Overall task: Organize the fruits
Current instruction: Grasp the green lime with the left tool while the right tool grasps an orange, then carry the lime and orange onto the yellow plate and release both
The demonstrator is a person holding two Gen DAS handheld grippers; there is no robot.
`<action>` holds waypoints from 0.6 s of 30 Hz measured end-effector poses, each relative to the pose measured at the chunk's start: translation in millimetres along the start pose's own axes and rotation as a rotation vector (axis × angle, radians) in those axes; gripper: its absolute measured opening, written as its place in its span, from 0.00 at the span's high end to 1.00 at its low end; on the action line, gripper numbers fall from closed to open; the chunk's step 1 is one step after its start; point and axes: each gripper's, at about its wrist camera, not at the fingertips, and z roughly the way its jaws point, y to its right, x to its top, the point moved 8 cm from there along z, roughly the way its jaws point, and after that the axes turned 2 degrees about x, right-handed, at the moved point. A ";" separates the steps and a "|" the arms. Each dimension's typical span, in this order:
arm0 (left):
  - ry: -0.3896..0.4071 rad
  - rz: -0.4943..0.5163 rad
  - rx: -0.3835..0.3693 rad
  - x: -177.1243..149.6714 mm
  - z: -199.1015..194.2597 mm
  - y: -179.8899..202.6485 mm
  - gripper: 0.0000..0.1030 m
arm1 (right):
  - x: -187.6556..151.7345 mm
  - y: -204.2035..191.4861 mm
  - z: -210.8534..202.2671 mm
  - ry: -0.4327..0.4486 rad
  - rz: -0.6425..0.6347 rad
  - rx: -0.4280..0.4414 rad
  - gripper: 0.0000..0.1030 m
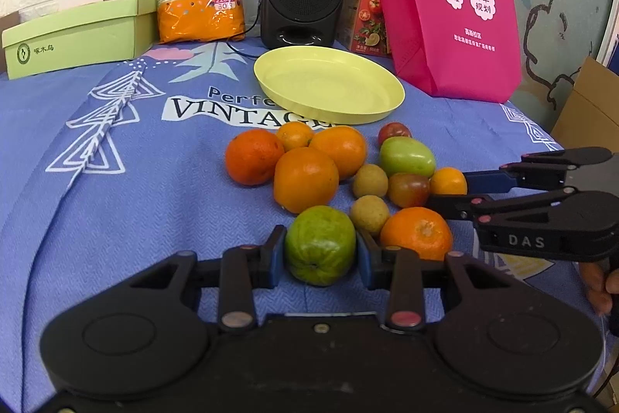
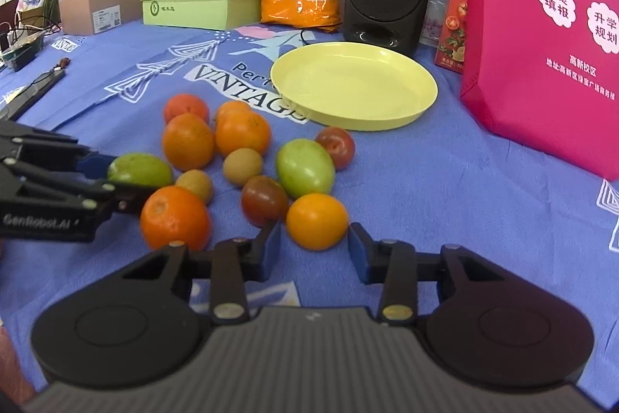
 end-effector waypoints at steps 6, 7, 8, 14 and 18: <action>0.008 0.003 0.005 -0.5 -1.0 0.6 0.65 | 3.5 2.8 8.7 0.006 0.012 0.011 0.65; 0.010 0.000 0.004 -0.3 -1.8 0.2 0.65 | 2.6 3.0 7.3 0.009 0.018 0.014 0.65; 0.012 -0.005 0.004 -0.1 -2.8 -0.1 0.65 | 1.2 3.2 5.3 0.012 0.025 0.017 0.65; 0.028 -0.012 0.004 4.0 -14.8 -1.6 0.65 | -8.0 4.7 -18.2 0.036 0.067 0.021 0.66; 0.055 0.007 -0.002 14.9 -28.6 1.5 0.65 | -8.7 1.8 -33.4 0.047 0.055 0.019 0.66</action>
